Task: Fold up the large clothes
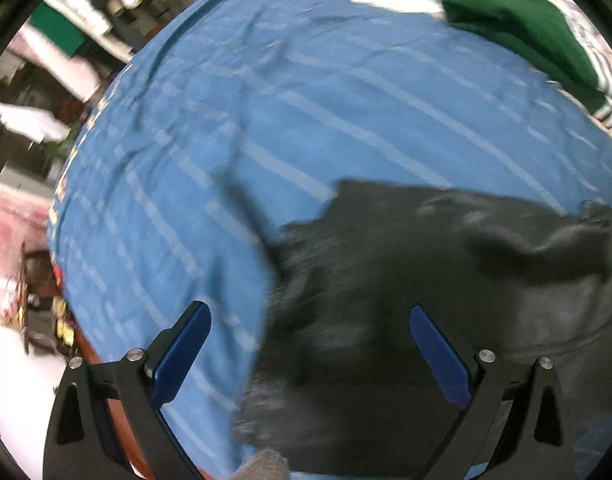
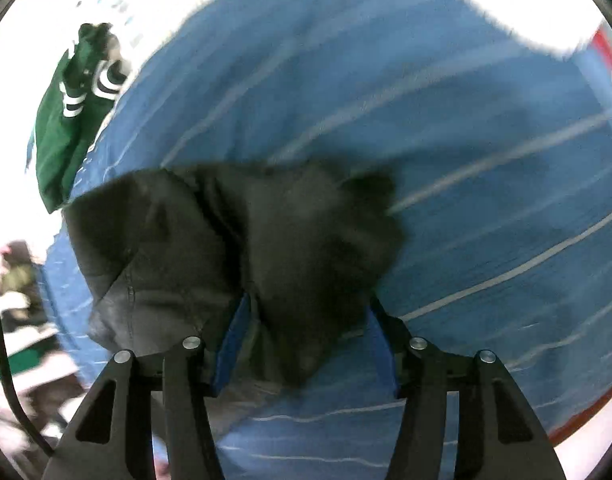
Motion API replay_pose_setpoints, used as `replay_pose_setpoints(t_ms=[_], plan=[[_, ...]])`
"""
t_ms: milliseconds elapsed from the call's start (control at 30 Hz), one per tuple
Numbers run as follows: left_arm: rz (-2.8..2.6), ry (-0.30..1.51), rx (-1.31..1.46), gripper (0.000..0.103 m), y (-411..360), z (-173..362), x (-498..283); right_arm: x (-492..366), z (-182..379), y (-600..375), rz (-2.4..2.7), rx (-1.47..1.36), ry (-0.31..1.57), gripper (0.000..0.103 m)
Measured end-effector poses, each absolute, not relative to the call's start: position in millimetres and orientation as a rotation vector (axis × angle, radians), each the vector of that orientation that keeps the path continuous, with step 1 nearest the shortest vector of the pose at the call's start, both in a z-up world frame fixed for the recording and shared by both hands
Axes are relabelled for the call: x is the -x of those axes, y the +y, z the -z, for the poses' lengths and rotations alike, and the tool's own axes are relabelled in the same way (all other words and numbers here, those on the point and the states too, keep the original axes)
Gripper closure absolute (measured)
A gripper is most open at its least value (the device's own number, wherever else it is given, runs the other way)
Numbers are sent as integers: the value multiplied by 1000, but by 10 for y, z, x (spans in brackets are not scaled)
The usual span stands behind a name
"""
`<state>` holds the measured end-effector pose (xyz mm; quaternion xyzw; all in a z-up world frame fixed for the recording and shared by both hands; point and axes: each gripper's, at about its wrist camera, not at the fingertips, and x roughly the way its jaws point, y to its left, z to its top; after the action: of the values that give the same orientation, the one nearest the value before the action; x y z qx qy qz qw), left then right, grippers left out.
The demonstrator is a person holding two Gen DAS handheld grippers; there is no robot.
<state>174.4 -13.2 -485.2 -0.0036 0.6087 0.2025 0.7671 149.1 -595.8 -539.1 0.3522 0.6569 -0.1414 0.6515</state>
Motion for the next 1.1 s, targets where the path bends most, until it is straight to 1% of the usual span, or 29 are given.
replay_pose_setpoints(t_ms=[100,133,167,200,267,367,467,500,533,600,667,767,867,933,1100], plan=[[-397,1292,-22,0,-397,4906,-1977,-1674,5025,-5879,294,-651,1454,46],[-391,1290,-23,0,-460,4957,-2046,-1795,4953,-5749,221,-630,1448,57],[-388,1298,-27,0,-501,5060,-2133,-1975,4902,-5586,154,-591,1455,64],[-394,1307,-30,0,-518,5128,-2186,-2139,4882,-5443,90,-551,1454,69],[-420,1347,-30,0,-453,5364,-2271,-2507,4930,-5158,-40,-493,1455,70],[-407,1353,9,0,-359,5458,-2261,-3020,5103,-4632,-139,-415,1470,71],[-394,1336,-4,0,-329,5402,-2185,-3338,5564,-4365,-110,-275,1576,71],[-394,1337,-1,0,-318,5409,-2164,-3426,5824,-4346,-94,-262,1641,72],[-397,1339,6,0,-284,5387,-2125,-3463,5896,-4397,-82,-292,1644,72],[-414,1352,18,0,-246,5374,-2093,-3551,5898,-4456,-66,-317,1688,72],[-439,1364,23,0,-180,5328,-2014,-3602,5782,-4468,-54,-306,1713,72],[-475,1361,26,0,-93,5247,-1892,-3480,5272,-4417,-86,-231,1629,69],[-510,1359,35,0,-4,5269,-1755,-3301,5005,-4223,-220,-258,1587,69],[-510,1353,72,0,81,5341,-1684,-3225,5078,-4037,-285,-252,1613,69],[-474,1327,241,0,306,5549,-1630,-3256,5693,-3683,-193,-160,1679,69]])
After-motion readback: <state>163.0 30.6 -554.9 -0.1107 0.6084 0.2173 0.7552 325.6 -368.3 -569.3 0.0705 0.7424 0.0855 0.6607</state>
